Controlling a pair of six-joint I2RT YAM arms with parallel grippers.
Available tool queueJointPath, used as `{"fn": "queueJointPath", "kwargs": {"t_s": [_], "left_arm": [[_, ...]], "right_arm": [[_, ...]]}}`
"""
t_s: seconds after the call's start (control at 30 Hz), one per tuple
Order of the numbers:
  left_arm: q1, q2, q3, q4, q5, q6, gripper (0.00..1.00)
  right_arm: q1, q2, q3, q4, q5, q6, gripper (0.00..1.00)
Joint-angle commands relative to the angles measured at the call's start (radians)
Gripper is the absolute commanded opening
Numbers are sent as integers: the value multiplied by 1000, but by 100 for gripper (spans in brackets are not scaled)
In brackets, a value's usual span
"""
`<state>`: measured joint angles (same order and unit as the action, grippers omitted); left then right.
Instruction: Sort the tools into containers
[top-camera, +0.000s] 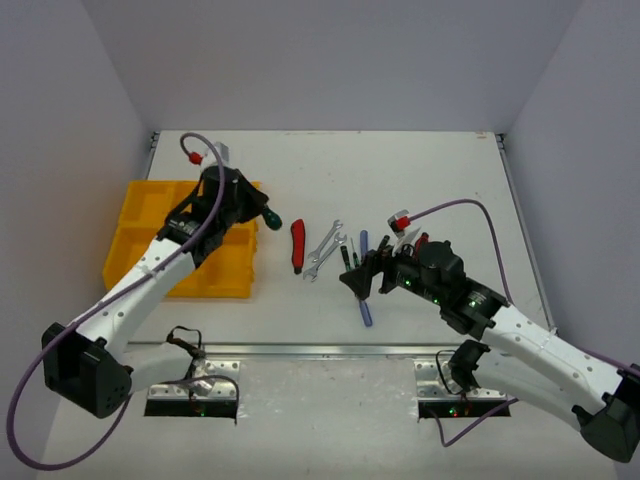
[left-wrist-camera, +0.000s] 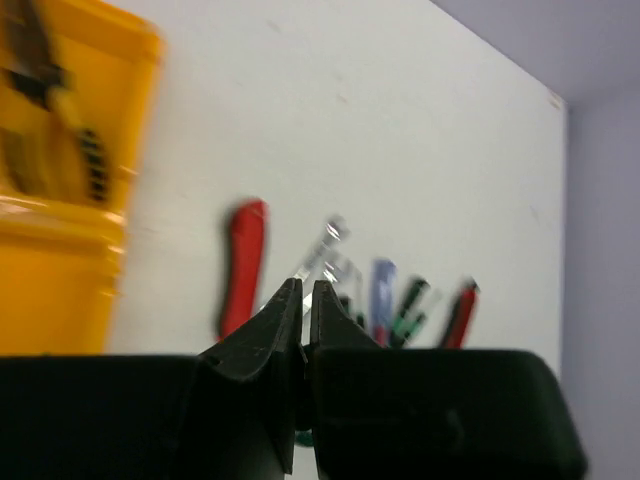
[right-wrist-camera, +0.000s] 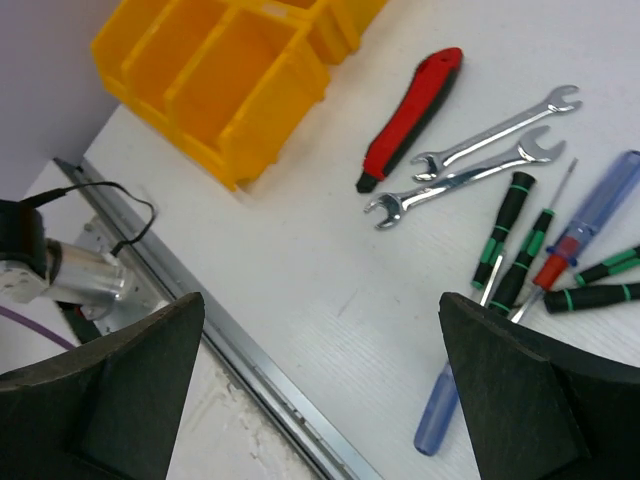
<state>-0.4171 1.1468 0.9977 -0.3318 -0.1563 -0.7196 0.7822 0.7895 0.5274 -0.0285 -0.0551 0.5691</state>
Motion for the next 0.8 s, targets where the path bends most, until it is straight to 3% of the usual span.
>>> {"fn": "queueJointPath", "kwargs": {"t_s": [0.0,0.07,0.13,0.17,0.3,0.57,0.77], "left_arm": [[230,117,256,-202,-309,101,0],[410,218,332,-197,-308,120,0],[559,335,412,-159,-214,133,0],[579,340,450,-146,-205,152,0],[586,607,667,-202,-273,246,0],[559,721,601,-151,-207,246,0],[548,825,628,-225,-232,231,0]], "right_arm": [[3,-45,48,-127,139,-35,99],[3,-58,48,-155,139,-32,99],[3,-68,48,-187,119,-35,99],[3,-77,45,-188,114,-38,99],[3,-143,30,-224,122,-59,99],[2,-57,112,-334,195,-68,99],[1,-15,101,-338,211,-44,99]]}}
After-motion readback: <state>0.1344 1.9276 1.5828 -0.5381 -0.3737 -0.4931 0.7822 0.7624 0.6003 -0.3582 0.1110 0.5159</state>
